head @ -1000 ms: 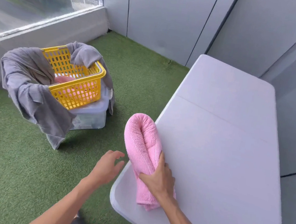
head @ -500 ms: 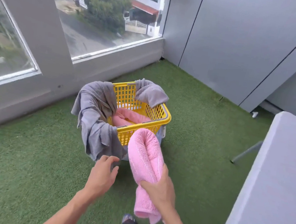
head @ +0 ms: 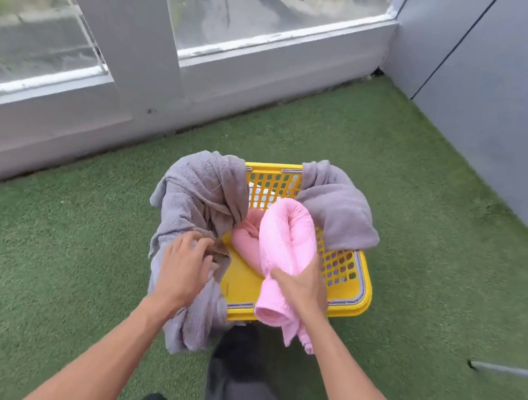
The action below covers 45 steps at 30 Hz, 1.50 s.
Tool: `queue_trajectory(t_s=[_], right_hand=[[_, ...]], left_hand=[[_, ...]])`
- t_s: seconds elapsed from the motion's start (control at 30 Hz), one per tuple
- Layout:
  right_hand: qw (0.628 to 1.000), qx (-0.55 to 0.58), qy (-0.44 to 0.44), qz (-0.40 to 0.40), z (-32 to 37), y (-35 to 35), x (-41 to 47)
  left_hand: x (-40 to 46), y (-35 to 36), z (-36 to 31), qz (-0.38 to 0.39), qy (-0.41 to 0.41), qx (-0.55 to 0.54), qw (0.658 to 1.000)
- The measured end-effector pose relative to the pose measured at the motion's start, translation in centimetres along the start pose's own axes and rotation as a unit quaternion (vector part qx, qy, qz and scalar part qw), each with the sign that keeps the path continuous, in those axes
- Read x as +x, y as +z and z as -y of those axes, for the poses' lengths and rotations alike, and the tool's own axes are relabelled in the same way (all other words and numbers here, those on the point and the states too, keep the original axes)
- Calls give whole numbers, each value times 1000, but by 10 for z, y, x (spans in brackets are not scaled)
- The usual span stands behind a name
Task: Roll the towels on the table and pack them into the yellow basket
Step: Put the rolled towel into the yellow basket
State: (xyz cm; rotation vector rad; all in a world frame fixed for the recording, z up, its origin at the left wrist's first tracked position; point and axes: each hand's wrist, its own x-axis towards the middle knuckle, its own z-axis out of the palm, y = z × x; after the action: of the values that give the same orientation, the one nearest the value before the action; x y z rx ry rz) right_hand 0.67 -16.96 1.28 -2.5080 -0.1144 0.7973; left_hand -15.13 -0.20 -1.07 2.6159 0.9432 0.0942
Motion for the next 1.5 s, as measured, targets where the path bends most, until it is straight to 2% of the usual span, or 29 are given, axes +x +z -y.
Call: queue_trajectory(t_s=[0.17,0.3,0.43,0.6,0.7,0.77,0.83,0.9,1.0,1.13,1.3,1.4,1.5], right_hand=[[997,-30,61,45,23,32,86],[995,-31,87,29,27,68,133],[992,-64,108,16,10,109,153],[978,-125,129,103,-25,148,160],[972,-152,137,115,-25,156,164],[973,-202,62,98,-17,154,160],[968,-222,-82,83,-3,152,155],[958,-172,-192,127,16,154,147],[933,-79,-279,214,44,161,133],[909,-5,-348,230,73,165,117],[896,67,-390,200,94,141,89],[895,87,-393,192,105,115,63],[898,90,-403,152,107,89,35]], left_hand=[[59,23,45,35,-21,78,996],[90,45,73,75,-5,99,992],[97,63,83,65,1,113,992],[94,70,82,48,-13,107,993],[95,69,81,52,-19,113,992],[96,69,81,57,-21,122,991],[97,68,79,68,-13,134,989],[97,67,78,83,2,154,985],[98,62,81,92,24,148,984],[98,40,81,51,29,31,998],[73,-7,63,-28,-76,-147,986],[55,-29,58,-53,-99,-159,981],[42,-51,53,-85,-87,-155,980]])
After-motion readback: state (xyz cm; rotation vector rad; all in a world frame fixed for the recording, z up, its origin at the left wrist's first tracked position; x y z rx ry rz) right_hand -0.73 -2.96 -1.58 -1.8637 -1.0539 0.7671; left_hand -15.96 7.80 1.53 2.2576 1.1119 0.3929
